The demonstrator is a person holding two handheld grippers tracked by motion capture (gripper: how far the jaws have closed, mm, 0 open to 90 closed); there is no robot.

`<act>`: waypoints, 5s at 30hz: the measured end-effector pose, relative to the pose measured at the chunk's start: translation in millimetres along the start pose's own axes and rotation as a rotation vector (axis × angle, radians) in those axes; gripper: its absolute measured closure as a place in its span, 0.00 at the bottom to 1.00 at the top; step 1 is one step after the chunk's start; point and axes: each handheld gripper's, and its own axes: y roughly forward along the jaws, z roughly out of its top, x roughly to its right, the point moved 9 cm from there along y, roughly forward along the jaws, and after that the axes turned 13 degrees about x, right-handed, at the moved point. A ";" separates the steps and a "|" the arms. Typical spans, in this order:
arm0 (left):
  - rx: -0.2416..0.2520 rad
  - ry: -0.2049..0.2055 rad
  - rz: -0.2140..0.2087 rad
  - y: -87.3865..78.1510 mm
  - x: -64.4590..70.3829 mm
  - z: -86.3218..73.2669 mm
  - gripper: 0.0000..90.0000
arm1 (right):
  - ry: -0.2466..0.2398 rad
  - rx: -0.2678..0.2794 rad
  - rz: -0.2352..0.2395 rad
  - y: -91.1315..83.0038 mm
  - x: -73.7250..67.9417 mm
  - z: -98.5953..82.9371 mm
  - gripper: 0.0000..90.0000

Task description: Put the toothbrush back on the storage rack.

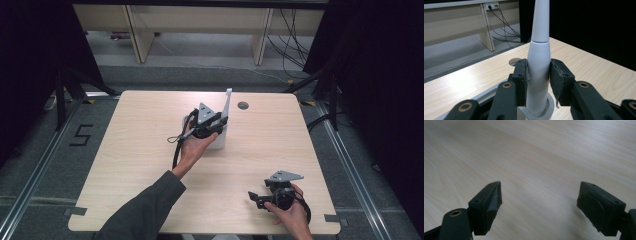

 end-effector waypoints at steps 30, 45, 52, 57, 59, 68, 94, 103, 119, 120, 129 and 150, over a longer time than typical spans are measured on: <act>-0.035 -0.008 -0.003 -6.2 -3.5 1.3 0.67 | 0.005 -0.007 0.007 -0.1 -0.6 -0.4 0.22; -0.130 -0.020 -0.023 -40.0 -11.8 4.0 0.35 | 0.004 0.001 0.002 0.1 -0.1 0.3 0.22; -0.134 -0.005 -0.026 -58.5 -17.5 5.0 0.32 | 0.004 0.001 -0.001 -0.1 0.1 0.2 0.22; -0.134 0.000 -0.027 -75.1 -22.3 1.6 0.31 | 0.006 -0.005 0.000 0.0 -0.3 -0.2 0.22; -0.132 -0.004 -0.025 -78.0 -22.9 0.8 0.31 | 0.006 -0.004 0.000 0.1 -0.3 -0.2 0.22; -0.146 0.013 -0.039 -99.5 -25.0 -9.8 0.31 | 0.006 0.001 -0.004 0.1 0.3 0.2 0.22; -0.172 0.039 -0.124 -142.8 -5.3 -26.1 0.25 | 0.007 0.001 -0.006 0.1 0.2 0.2 0.22; -0.171 0.052 -0.151 -158.6 -2.5 -33.1 0.24 | 0.020 -0.001 0.003 0.6 -1.0 -0.4 0.22; -0.201 0.046 -0.152 -199.4 -14.6 -57.5 0.22 | 0.001 0.006 -0.011 0.2 2.1 0.5 0.22; -0.199 0.040 -0.152 -201.1 -14.2 -58.4 0.22 | 0.004 0.005 -0.009 0.3 1.8 0.5 0.22; -0.210 0.054 -0.164 -217.6 -13.2 -68.2 0.21 | -0.011 0.016 -0.005 0.8 2.9 1.0 0.22; -0.262 0.100 -0.171 -248.6 -13.5 -89.4 0.18 | 0.004 0.010 -0.006 0.3 0.8 1.0 0.22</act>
